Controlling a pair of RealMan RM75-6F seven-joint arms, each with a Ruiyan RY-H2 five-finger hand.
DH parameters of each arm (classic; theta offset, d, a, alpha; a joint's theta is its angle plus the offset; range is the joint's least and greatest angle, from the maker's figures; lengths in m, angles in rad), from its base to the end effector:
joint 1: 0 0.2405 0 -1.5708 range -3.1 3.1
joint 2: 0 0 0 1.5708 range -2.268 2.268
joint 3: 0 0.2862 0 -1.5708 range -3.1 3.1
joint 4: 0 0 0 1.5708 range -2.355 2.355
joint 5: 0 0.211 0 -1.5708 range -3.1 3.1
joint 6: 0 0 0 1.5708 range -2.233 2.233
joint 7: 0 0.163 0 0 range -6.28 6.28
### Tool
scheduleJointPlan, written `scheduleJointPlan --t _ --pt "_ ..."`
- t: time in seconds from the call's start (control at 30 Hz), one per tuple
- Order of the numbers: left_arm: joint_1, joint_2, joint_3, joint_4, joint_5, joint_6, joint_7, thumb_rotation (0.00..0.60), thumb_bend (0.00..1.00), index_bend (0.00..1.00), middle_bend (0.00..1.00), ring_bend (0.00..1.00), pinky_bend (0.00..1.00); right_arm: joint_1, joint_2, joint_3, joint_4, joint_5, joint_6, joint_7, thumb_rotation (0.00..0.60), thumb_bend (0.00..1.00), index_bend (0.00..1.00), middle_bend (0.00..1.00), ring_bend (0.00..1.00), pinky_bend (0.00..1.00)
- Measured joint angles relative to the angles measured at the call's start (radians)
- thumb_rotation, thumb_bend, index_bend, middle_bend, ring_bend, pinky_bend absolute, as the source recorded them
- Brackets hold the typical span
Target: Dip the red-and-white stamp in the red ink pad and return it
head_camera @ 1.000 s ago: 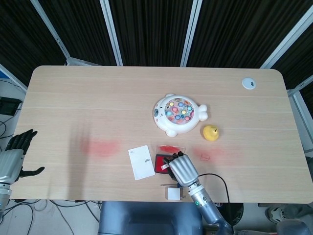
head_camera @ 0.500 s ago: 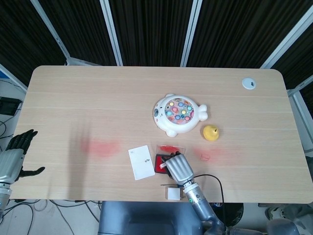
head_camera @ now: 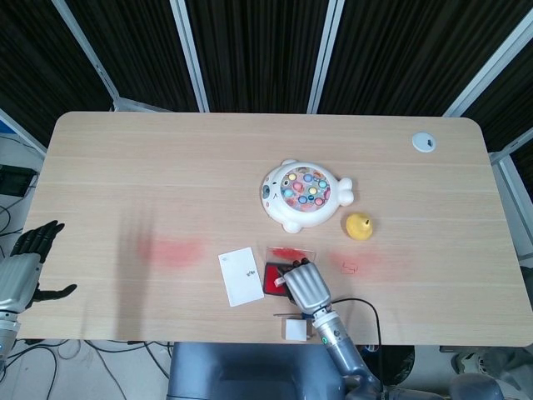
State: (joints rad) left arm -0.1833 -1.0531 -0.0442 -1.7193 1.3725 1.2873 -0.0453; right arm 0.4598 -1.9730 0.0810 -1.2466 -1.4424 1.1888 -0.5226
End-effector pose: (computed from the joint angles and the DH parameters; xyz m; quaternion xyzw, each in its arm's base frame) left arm -0.3304 0.2287 0.1601 -0.5966 -0.4714 -0.3609 0.5400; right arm -0.1635 -0.2705 -0.1320 0.7448 -0.3177 0.3946 0.4343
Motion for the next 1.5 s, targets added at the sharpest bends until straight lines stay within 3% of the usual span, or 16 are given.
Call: scheduleJointPlan --t 0.43,0.93,1.5 --pt "0.001 0.0 0.001 0.0 0.004 0.003 0.001 0.6 0.01 0.0 0.0 0.0 0.0 -0.007 0.002 -0.004 0.008 0.004 0.006 0.007 0.6 0.7 0.81 0.7 0.54 0.5" --pt "0.002 -0.001 0.001 0.0 0.007 0.008 0.001 0.6 0.01 0.0 0.0 0.0 0.0 0.006 0.037 0.025 -0.06 -0.014 0.042 -0.018 0.6 0.71 0.81 0.7 0.54 0.5" --pt "0.001 -0.001 0.001 0.001 0.003 0.006 0.001 0.6 0.01 0.0 0.0 0.0 0.0 -0.012 -0.005 -0.011 0.03 0.01 0.017 -0.007 0.6 0.71 0.81 0.7 0.54 0.5"
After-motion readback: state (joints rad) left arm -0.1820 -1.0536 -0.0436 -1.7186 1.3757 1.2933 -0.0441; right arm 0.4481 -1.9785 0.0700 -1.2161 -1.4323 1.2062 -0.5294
